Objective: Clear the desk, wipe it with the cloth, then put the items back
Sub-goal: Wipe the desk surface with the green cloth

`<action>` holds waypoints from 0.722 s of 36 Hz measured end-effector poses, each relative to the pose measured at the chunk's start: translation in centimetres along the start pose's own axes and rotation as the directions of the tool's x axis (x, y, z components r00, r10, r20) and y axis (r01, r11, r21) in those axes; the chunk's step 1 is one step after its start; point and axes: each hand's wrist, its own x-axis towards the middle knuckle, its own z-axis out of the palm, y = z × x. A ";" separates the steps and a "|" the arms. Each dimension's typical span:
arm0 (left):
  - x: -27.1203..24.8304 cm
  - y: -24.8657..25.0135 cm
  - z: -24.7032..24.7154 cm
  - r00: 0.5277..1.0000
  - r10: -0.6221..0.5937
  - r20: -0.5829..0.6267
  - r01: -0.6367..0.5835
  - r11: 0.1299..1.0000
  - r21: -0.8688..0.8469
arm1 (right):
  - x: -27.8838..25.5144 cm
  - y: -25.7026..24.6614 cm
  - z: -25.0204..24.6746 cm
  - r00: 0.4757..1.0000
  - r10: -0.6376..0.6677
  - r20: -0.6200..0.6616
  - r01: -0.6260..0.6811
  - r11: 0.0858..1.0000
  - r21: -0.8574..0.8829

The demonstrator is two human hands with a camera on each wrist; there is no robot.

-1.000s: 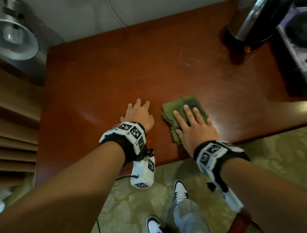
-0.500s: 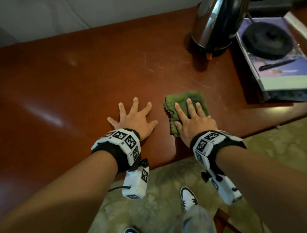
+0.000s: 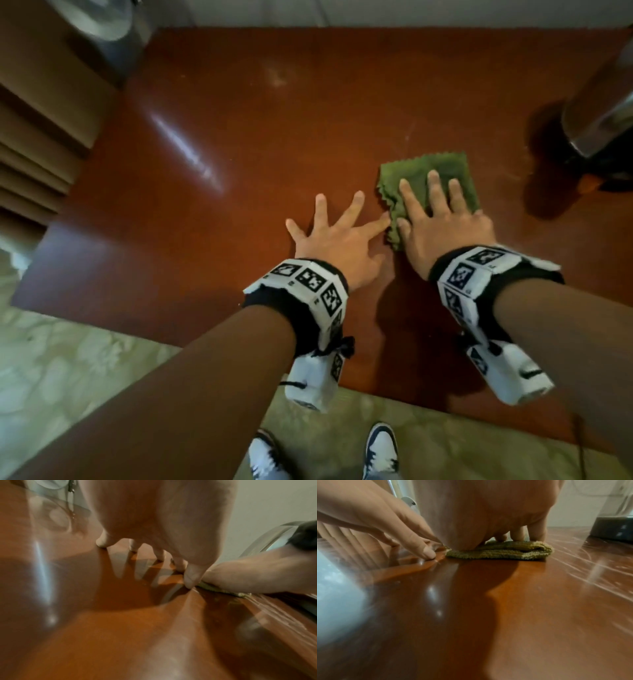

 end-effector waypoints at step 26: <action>4.3 -2.8 -4.7 0.967 -0.234 -0.105 0.217 0.965 -0.149 | 0.8 -0.9 -1.8 0.993 -0.057 0.107 0.047 0.994 0.098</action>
